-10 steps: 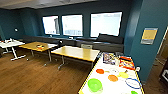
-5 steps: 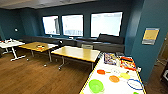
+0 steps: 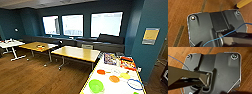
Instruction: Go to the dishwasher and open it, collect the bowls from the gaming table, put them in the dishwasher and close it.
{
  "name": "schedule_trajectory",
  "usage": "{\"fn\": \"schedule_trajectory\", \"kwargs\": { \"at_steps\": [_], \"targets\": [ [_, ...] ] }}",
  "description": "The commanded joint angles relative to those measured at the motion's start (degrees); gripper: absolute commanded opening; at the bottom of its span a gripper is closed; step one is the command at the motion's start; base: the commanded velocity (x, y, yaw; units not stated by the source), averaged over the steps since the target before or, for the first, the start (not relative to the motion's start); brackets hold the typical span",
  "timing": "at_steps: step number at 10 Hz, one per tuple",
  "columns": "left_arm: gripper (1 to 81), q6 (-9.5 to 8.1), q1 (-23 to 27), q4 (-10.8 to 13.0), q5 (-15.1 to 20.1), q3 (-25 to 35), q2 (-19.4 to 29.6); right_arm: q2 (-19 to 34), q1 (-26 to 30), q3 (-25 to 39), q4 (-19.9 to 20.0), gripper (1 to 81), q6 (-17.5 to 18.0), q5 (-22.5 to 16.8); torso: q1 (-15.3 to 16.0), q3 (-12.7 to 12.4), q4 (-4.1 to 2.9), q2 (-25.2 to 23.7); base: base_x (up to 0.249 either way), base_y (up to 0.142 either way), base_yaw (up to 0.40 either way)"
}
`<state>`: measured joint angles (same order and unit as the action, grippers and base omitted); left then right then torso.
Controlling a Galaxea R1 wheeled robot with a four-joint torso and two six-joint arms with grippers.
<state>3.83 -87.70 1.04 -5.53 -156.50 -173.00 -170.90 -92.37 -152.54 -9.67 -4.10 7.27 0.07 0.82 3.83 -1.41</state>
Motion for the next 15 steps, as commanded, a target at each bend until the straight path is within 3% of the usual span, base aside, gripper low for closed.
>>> {"fn": "schedule_trajectory", "kwargs": {
  "at_steps": [1, 11, 15],
  "targets": [
    [81.1, -0.05, 2.7, -0.2, 3.0, -0.1, 0.4, 0.2, 2.4, 0.0, -0.3, 81.1, -0.2, -3.0, 0.0, 0.0, 0.0, 0.0, 0.0, 0.0, -0.34],
    [81.1, -0.05, 2.9, 0.0, 3.2, -0.1, 0.2, 0.1, 2.5, 0.0, -0.4, 81.1, -0.3, -3.0, 0.0, 0.0, 0.0, 0.0, 0.0, 0.0, -0.382],
    [81.1, 0.04, 2.9, -0.4, 3.1, 0.0, 0.3, 0.1, 2.5, 0.0, -0.4, 81.1, -0.3, -3.0, 0.0, 0.0, 0.0, 0.0, 0.0, 0.0, -0.067]
  ]
}}
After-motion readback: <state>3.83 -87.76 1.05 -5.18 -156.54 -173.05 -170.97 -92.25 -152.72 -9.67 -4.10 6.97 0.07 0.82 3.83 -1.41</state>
